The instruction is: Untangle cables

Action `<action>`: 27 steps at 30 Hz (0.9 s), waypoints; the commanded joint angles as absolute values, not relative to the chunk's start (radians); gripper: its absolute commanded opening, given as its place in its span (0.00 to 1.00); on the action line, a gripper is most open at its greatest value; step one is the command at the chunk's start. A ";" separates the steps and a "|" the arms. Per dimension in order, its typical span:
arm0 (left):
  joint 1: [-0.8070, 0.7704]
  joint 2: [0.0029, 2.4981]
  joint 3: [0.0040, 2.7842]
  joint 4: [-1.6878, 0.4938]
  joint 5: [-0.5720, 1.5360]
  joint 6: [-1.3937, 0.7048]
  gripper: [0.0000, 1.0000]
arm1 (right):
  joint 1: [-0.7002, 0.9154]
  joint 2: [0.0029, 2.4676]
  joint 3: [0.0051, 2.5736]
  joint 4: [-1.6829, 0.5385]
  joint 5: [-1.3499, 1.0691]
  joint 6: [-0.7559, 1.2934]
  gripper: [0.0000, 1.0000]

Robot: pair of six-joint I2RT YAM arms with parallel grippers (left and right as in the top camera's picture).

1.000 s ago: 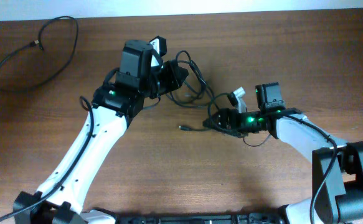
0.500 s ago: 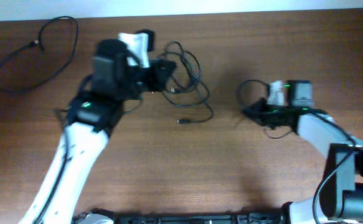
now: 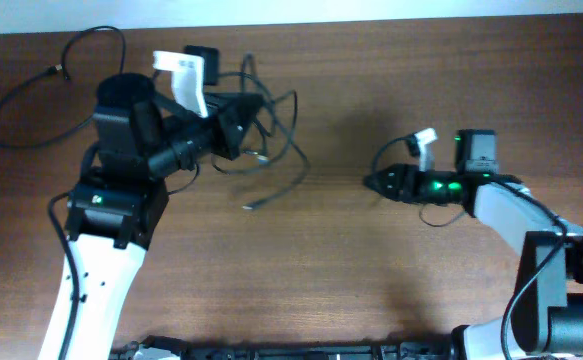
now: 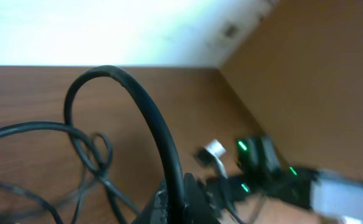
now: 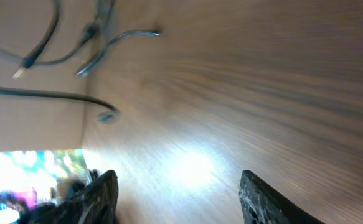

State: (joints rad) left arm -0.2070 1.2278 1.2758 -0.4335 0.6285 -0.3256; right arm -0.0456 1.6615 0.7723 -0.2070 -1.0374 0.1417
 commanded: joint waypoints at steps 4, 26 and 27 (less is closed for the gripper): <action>-0.216 1.262 1.299 -0.541 0.834 -0.117 0.00 | 0.076 1.669 0.773 -0.040 -1.120 0.109 0.66; -0.246 1.318 1.299 -0.702 0.789 0.017 0.00 | 0.059 1.669 0.773 0.265 -1.402 0.410 0.67; -0.252 1.321 1.299 -0.702 0.789 0.017 0.00 | 0.060 1.668 0.773 0.286 -1.403 0.410 0.67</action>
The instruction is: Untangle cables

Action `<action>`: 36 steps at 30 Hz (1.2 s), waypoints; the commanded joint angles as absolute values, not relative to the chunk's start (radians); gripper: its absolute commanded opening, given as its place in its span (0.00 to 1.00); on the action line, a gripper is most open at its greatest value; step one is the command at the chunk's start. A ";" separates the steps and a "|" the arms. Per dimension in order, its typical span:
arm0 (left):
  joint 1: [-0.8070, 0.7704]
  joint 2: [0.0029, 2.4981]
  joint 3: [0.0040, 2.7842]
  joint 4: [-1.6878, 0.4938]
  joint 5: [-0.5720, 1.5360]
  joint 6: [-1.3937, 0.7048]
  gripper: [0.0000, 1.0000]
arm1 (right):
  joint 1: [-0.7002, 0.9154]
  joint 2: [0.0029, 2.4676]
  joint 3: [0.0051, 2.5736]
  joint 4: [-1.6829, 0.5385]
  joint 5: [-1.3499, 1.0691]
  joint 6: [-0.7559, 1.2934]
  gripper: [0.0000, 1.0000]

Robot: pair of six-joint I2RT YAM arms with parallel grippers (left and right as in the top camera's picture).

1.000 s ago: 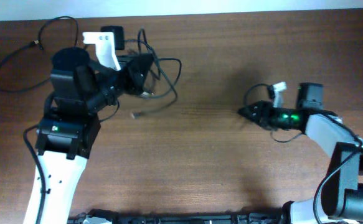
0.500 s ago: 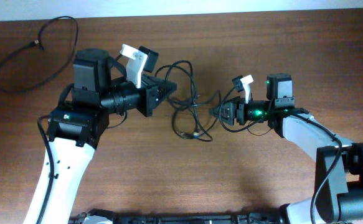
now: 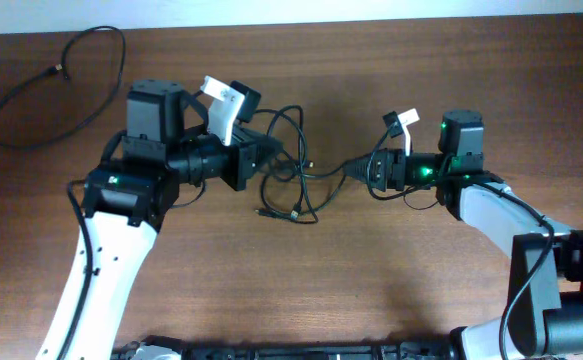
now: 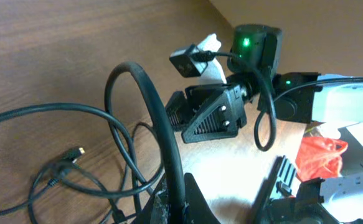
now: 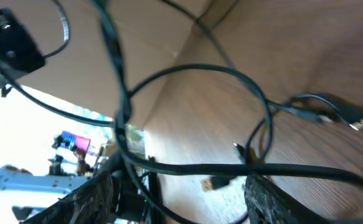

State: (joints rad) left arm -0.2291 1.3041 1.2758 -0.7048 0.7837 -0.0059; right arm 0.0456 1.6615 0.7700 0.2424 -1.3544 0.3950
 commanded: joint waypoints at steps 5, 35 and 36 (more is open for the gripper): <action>-0.268 1.327 1.299 -0.731 0.789 0.043 0.00 | 0.060 1.668 0.773 0.447 -1.404 0.410 0.72; -0.157 1.327 1.299 -0.655 0.955 -0.066 0.00 | 0.171 1.682 0.773 0.141 -1.350 -0.048 0.43; -0.156 1.327 1.299 -0.646 0.955 -0.078 0.00 | 0.175 1.682 0.773 0.141 -1.350 -0.048 0.42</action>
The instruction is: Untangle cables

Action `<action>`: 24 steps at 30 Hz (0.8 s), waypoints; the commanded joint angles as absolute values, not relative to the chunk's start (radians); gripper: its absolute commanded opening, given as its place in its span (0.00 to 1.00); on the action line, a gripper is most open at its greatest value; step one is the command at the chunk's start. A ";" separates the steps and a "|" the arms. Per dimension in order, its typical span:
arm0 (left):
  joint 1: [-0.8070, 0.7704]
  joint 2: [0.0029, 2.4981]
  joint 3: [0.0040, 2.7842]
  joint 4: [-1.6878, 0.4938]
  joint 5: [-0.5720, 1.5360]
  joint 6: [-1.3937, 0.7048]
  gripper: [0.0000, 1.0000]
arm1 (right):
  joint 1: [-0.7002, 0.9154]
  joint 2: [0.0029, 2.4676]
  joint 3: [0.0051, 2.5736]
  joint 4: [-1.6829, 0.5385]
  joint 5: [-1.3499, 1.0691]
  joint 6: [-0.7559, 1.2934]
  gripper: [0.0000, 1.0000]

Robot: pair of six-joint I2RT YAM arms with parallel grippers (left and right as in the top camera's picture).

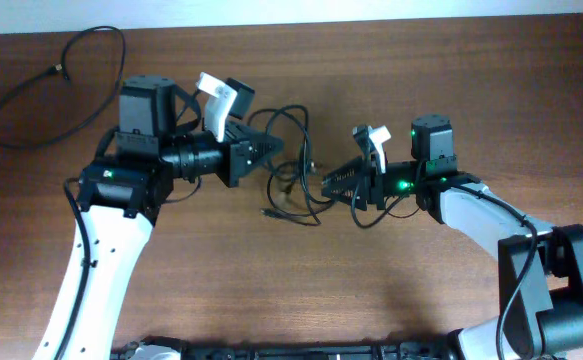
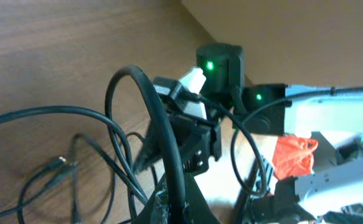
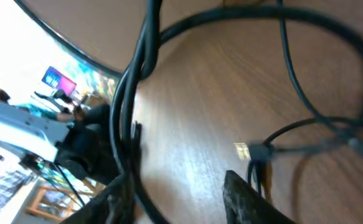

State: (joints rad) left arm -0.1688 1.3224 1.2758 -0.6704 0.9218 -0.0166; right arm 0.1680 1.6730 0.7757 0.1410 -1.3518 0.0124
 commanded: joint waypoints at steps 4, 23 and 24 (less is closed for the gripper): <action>-0.156 1.327 1.299 -0.621 0.966 -0.094 0.00 | 0.210 1.682 0.773 0.136 -1.317 -0.048 0.55; 0.135 1.327 1.299 0.305 0.937 -0.786 0.00 | 0.392 1.682 0.773 -0.155 -0.772 -0.083 0.47; 0.164 1.327 1.299 0.305 0.915 -0.826 0.00 | 0.392 1.682 0.773 -0.154 -0.761 -0.070 0.38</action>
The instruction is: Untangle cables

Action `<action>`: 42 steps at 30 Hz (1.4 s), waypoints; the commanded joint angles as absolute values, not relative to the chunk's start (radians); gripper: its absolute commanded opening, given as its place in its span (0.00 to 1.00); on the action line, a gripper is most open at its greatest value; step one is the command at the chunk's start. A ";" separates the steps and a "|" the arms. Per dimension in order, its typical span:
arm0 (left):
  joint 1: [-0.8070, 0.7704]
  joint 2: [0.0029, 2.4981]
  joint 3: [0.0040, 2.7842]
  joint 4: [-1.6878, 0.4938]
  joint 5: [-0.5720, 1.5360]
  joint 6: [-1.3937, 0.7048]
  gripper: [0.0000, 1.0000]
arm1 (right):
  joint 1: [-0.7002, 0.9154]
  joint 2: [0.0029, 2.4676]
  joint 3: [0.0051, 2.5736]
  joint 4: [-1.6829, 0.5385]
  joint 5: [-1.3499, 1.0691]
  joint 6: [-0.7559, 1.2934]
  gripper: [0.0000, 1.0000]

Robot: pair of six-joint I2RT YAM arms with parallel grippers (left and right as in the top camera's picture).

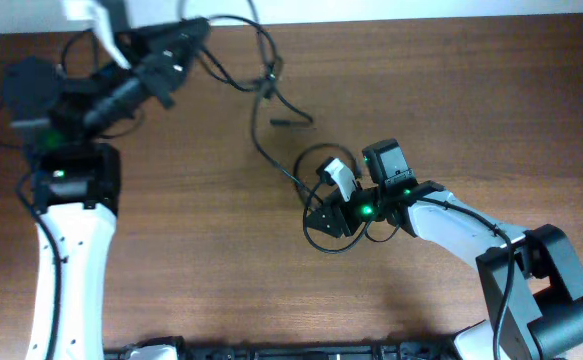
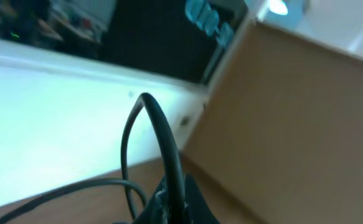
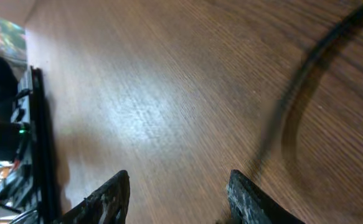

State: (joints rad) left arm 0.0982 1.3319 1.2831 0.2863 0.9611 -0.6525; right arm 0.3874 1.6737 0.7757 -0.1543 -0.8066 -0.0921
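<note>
My left gripper (image 1: pixel 186 35) is raised at the back left and shut on a thick black cable (image 2: pixel 169 168), which stands up between its fingers. From there the black cable (image 1: pixel 259 135) hangs down and trails across the table toward a small loop beside the right arm. Plug ends (image 1: pixel 291 122) dangle partway along it. My right gripper (image 1: pixel 321 220) sits low over the table centre with its jaws apart. In the right wrist view the right gripper (image 3: pixel 178 199) has only bare wood between its fingers, and a blurred cable stretch (image 3: pixel 293 93) lies off to one side.
The brown wooden table (image 1: pixel 471 110) fills the view, with its pale back edge along the top. A second thin cable at the far left is mostly hidden behind the left arm. The arm bases stand at the front edge.
My left gripper has gone from mid-table to high at the back left, still holding the cable, and the bunch is now drawn out into one long strand. My right gripper has moved nearer the front, clear of the cables.
The left gripper held a cable from the tangle at the back left while the right stood open far to the right. Both then met mid-table, with cables across the right's open fingers. Now the left holds its cable high and the strand is stretched out.
</note>
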 commanded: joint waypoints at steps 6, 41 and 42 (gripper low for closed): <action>0.261 1.327 1.299 0.263 0.894 -0.848 0.01 | 0.390 1.682 0.773 -0.154 -0.761 -0.062 0.04; -0.228 1.512 1.298 -0.506 0.481 -0.616 0.00 | 0.231 1.654 0.891 -0.119 -1.252 0.068 0.70; -0.236 1.527 1.298 -0.502 0.481 -0.629 0.00 | 0.243 1.655 0.891 -0.119 -1.240 0.068 0.70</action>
State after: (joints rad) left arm -0.2077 1.4860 1.2888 -0.5125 0.5232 -0.6281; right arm 0.2089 1.6726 0.8753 -0.1192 -1.2255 0.0498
